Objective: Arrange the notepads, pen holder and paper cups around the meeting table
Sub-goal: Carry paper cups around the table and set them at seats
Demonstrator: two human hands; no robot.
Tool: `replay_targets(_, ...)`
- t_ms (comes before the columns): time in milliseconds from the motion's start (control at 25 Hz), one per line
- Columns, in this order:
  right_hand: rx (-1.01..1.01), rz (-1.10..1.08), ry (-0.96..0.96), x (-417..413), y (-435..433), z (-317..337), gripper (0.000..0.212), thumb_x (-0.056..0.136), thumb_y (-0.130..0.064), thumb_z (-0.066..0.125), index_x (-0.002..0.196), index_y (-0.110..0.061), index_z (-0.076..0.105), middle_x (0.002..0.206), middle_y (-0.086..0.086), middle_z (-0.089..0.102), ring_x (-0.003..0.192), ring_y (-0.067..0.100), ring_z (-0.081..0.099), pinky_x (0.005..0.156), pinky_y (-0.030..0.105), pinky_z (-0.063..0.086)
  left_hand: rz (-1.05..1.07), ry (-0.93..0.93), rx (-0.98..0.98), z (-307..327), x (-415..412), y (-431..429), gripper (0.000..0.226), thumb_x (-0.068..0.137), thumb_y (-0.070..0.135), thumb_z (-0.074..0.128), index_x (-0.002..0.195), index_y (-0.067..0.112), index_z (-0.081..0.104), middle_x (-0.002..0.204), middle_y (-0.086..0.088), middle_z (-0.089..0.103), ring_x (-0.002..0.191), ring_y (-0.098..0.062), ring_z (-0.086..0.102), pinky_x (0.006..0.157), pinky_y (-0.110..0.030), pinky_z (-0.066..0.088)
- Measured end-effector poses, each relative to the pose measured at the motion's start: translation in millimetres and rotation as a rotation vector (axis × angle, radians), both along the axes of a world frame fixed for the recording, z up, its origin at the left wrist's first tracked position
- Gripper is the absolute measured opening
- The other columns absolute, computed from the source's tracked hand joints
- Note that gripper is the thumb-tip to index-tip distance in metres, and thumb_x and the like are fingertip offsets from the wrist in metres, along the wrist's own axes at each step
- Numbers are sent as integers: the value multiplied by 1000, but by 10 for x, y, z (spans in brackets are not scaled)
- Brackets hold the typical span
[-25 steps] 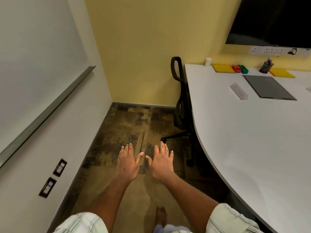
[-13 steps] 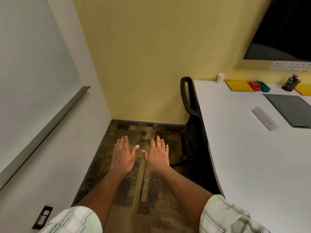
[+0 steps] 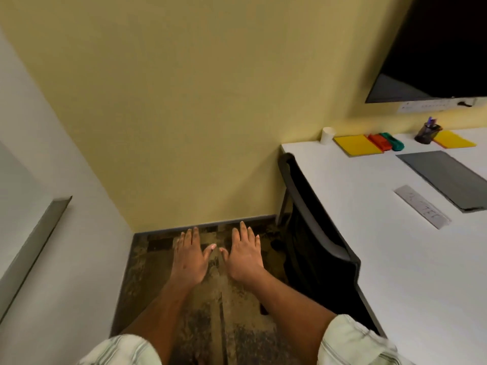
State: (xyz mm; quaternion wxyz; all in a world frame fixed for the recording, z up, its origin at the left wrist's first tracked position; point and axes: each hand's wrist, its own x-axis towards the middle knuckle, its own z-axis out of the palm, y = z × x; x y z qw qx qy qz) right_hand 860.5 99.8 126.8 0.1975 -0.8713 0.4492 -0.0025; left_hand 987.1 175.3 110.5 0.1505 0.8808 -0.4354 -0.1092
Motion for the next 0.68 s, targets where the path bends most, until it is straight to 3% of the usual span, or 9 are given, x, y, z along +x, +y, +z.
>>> replay_targets(160, -27, -72, -11, 654, -525, 72, 68, 99, -49, 30, 152, -13, 8, 161, 9, -2, 148, 29, -5, 120, 48, 0, -45, -9, -25, 100, 771, -739, 73, 93, 54, 36, 148, 9, 19, 155, -14, 25, 144, -29, 21, 118, -44, 22)
replay_targets(320, -7, -159, -78, 1222, -988, 169, 62, 100, -41, 33, 151, -11, 13, 160, 11, 3, 148, 29, 1, 121, 47, 5, -97, 66, -68, 158, 1107, -1398, 73, 94, 48, 42, 150, 10, 13, 157, -12, 18, 146, -27, 15, 120, -40, 18)
replay_targets(520, 7, -317, -173, 1784, -1973, 193, 67, 93, -17, 48, 150, -12, 13, 160, 12, 3, 148, 28, 4, 122, 42, 9, -254, 45, -126, 186, 1568, -2455, 74, 95, 43, 45, 151, 10, 9, 159, -8, 14, 148, -22, 10, 121, -35, 14)
replay_targets(680, 9, -424, -241, 1997, -2874, 257, 69, 90, -15, 55, 148, -10, 17, 160, 13, 5, 148, 28, 6, 122, 41, 11, -429, -48, -109, 354, 1947, -3355, 75, 94, 45, 45, 151, 10, 11, 159, -8, 14, 148, -22, 8, 120, -34, 12)
